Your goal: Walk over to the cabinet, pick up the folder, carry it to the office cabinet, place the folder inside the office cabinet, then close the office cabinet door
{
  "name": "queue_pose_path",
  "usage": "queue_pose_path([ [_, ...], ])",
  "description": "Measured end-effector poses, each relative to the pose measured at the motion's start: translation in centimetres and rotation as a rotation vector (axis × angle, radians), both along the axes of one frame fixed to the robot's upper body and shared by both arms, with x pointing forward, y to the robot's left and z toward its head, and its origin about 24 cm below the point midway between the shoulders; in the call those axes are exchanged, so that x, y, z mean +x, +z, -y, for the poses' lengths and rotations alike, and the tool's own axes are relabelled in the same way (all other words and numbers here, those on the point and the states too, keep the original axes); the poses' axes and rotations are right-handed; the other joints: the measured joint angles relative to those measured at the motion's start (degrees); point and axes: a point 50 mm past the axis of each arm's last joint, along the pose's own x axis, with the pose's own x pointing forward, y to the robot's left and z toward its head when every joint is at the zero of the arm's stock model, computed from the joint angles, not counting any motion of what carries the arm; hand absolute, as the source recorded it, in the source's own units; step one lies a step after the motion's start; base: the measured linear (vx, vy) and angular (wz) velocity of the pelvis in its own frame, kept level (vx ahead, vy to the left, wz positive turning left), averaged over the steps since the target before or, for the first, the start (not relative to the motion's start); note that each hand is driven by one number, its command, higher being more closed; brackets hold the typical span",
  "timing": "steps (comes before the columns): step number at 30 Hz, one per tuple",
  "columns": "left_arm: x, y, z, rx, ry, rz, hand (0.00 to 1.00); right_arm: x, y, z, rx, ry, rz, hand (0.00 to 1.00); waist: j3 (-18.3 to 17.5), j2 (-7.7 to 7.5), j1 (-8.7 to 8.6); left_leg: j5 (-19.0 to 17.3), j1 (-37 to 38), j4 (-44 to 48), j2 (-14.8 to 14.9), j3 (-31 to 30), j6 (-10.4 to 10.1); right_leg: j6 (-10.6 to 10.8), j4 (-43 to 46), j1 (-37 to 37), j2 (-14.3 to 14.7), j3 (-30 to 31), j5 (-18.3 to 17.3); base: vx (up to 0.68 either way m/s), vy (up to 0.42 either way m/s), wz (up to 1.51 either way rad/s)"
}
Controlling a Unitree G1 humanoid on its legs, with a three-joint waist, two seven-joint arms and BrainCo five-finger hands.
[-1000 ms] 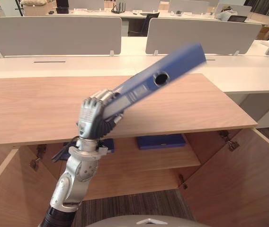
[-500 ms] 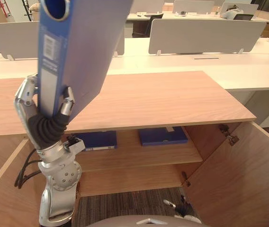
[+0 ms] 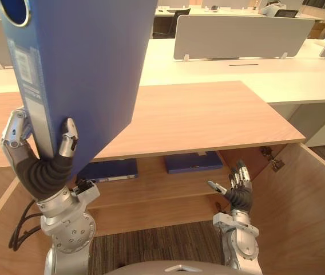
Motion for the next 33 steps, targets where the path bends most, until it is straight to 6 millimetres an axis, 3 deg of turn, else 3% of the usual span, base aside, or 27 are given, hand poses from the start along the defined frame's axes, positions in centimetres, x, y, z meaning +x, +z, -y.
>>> queue_pose_path([
  [6, 0.1, -0.2, 0.9, 0.003, -0.087, -0.011, 1.0, 0.3, 3.7, -1.3, 0.001, 0.053, 0.188, 0.0, 0.76, 0.1, 0.12, -0.06, 0.27, 0.0, 0.0, 0.29, -0.06, 0.05, 0.06, 0.04, 0.0, 0.25, 0.06, 0.0, 0.006, -0.02],
  [11, 1.1, -1.5, 1.9, -0.003, -0.194, -0.095, 1.0, 1.9, 7.2, -3.3, 0.003, 0.205, 0.4, 0.0, 0.77, 0.06, 0.43, -0.14, 0.46, 0.0, -0.06, 0.63, -0.14, -0.14, 0.12, 0.04, -0.07, 0.56, -0.01, 0.0, 0.01, -0.03],
  [21, 1.3, -2.0, 3.2, 0.023, -0.323, -0.123, 1.0, 3.4, 10.0, -5.1, -0.022, 0.386, 0.548, 0.0, 0.71, -0.07, 1.57, 0.36, 0.2, -0.01, -0.19, 0.02, 0.46, 0.27, 0.14, 0.08, -0.17, 0.04, 0.25, 0.0, 0.003, 0.02],
  [27, 1.6, -2.3, 3.5, 0.042, -0.365, -0.149, 1.0, 4.0, 10.4, -4.8, -0.003, 0.431, 0.568, 0.0, 0.45, -0.45, 1.88, 0.71, -0.05, -0.02, -0.25, -0.35, 0.57, 0.42, 0.16, 0.06, -0.19, -0.19, 0.36, 0.0, 0.002, 0.04],
  [33, 1.8, -2.7, 3.5, 0.057, -0.377, -0.171, 1.0, 5.5, 8.0, -2.7, 0.056, 0.355, 0.454, 0.0, 0.27, -0.64, 1.95, 0.9, -0.17, -0.04, -0.36, -0.62, 0.66, 0.23, 0.29, 0.07, -0.29, -0.45, 0.09, -0.01, 0.005, 0.01],
])
